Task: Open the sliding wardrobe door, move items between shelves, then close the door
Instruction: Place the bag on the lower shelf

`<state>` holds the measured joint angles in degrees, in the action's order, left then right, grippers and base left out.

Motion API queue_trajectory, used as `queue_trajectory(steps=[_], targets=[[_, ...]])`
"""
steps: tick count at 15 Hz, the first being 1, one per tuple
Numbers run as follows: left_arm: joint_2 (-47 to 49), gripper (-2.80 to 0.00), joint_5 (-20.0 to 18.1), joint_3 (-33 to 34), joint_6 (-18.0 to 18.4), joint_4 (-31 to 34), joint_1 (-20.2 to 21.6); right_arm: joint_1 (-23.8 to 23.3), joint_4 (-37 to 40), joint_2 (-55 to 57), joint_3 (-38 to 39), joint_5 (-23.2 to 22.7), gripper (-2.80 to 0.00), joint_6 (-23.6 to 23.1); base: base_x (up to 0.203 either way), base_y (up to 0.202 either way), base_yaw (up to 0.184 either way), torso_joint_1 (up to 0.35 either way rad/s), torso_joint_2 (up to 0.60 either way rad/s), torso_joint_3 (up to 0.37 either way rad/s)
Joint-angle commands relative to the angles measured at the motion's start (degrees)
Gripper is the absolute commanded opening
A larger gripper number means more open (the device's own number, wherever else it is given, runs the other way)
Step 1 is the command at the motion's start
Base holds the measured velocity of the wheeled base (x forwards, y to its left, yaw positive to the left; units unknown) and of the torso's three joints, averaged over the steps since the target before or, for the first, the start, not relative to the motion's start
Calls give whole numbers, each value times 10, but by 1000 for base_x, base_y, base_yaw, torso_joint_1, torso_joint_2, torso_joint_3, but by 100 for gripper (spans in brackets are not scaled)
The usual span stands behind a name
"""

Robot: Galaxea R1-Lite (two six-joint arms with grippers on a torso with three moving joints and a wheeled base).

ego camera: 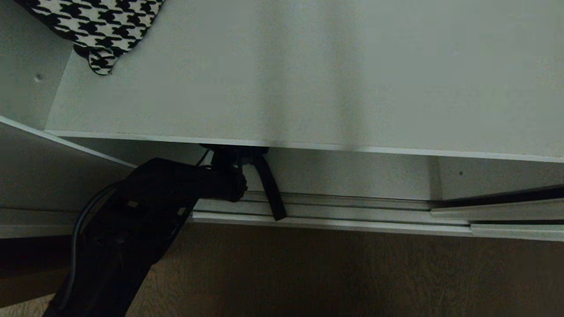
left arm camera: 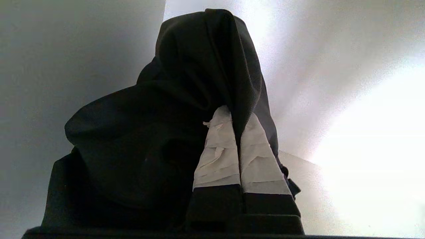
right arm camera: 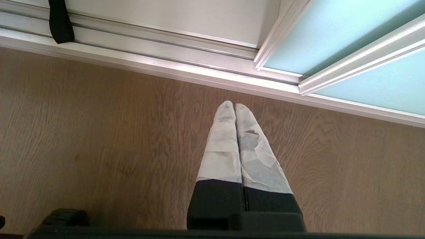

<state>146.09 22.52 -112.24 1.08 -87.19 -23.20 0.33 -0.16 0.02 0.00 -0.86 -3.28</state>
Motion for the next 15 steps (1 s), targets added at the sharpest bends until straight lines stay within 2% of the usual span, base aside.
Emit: queue_trajectory(steps=[1,3,9,15], targets=[[4,-280,2,0,3,-5,0,0,0,-2,0,0,-280,-1,0,0,0,0,0,0],[10,-280,1,0,11,-5,0,0,0,-2,0,0,-280,-1,0,0,0,0,0,0],[4,-280,-5,1,2,-5,1,0,0,-2,0,0,-280,-1,0,0,0,0,0,0],[4,-280,-6,1,7,-5,1,0,0,-2,0,0,-280,-1,0,0,0,0,0,0]])
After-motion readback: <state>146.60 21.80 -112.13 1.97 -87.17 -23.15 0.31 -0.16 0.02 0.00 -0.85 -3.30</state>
